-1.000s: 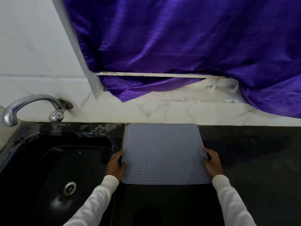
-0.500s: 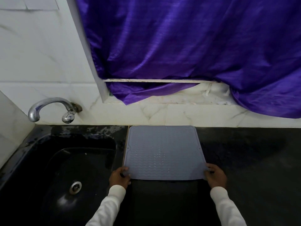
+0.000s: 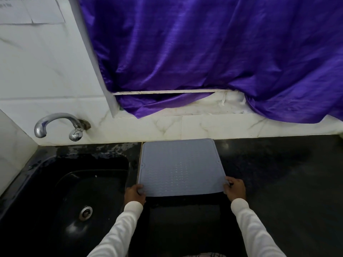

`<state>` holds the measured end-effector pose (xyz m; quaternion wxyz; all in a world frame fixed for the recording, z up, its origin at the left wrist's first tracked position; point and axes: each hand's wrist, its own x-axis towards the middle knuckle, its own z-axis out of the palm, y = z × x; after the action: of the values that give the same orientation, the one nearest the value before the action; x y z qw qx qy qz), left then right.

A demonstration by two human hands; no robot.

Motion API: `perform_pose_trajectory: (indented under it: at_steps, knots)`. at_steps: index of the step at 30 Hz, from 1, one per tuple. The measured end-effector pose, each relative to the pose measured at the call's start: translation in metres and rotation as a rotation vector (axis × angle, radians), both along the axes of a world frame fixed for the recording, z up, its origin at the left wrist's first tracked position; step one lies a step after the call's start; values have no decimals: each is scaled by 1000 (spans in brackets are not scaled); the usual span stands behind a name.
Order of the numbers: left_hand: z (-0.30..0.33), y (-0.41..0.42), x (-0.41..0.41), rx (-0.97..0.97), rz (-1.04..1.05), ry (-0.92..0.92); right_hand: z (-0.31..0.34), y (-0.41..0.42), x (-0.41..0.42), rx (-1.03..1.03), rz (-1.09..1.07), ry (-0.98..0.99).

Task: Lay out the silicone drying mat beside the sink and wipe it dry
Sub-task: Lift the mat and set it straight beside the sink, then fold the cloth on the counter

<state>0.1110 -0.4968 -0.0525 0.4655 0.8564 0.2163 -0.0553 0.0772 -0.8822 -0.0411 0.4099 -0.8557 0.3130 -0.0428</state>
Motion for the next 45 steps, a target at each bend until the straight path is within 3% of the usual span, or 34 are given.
perform_pose_trajectory:
  at_steps: [5, 10, 14, 19, 25, 29, 36, 41, 45]
  knots:
    - [4, 9, -12, 97, -99, 39, -8, 0, -4, -15, -12, 16]
    - [14, 8, -36, 170, -192, 46, -7, 8, -16, -267, 96, 77]
    - [16, 4, -55, 176, -293, -15, -2, 14, -29, -317, 198, -10]
    - [22, -14, -102, 152, -695, -284, 21, 44, -81, -321, 567, -38]
    - [21, -28, -160, 213, -1076, -278, 28, 79, -166, -317, 929, 183]
    - [1, -27, -175, 445, -1307, -283, 22, 91, -196, -393, 1019, 283]
    - [1, -25, -185, 518, -1355, -306, -3, 103, -202, -532, 889, 46]
    - [10, -29, -184, 363, -1173, -305, 0, 114, -183, -549, 847, 12]
    - [20, -32, -163, 383, -1026, -299, 8, 121, -165, -521, 736, -27]
